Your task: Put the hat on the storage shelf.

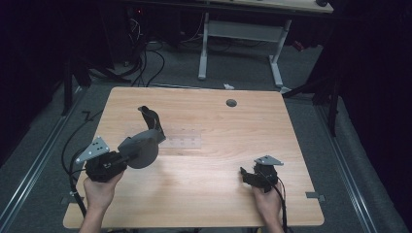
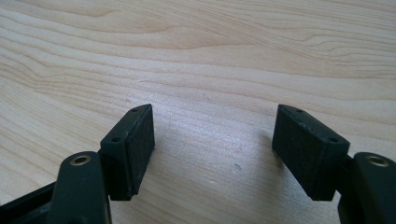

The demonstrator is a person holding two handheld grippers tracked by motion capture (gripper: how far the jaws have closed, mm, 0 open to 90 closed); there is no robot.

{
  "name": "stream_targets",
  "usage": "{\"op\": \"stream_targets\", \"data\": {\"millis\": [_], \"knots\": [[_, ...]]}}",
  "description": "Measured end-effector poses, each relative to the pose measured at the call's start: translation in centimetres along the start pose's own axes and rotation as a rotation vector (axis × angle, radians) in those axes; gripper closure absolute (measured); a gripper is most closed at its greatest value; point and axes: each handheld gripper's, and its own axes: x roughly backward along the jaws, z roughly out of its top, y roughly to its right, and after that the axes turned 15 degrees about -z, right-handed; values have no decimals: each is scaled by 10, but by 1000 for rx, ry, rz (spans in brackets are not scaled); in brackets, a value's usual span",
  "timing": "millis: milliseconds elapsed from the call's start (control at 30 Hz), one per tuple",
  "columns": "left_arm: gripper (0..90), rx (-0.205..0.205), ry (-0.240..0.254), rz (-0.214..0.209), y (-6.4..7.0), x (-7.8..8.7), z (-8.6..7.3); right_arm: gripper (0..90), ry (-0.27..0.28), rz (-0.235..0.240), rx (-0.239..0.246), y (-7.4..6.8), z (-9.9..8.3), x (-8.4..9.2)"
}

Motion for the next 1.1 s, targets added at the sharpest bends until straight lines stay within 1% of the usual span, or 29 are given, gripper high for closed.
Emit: {"op": "stream_targets", "data": {"millis": [67,167,333,400,500,533,667,800,1000,1100], "knots": [[864,-10,2,4,-1,1,3,298,0,0,-1,-1,0,0],[864,-11,9,7,-3,2,6,298,0,1,-1,-1,0,0],[864,-17,30,29,-8,7,15,297,0,2,-1,-1,0,1],[864,-26,35,36,-10,9,18,298,0,2,-1,-1,0,1],[864,-26,55,51,-14,11,23,296,-1,2,-1,-1,0,1],[864,-26,55,51,-14,11,23,296,-1,2,-1,-1,0,1],[863,-35,67,81,-20,12,27,296,-1,2,-1,-1,0,1],[862,-45,81,102,-26,11,32,296,-1,2,-2,-1,0,1],[863,-64,94,112,-31,10,37,296,-1,2,-1,-1,0,1],[864,-70,98,116,-36,9,38,296,-1,2,-2,-1,0,1]]}}
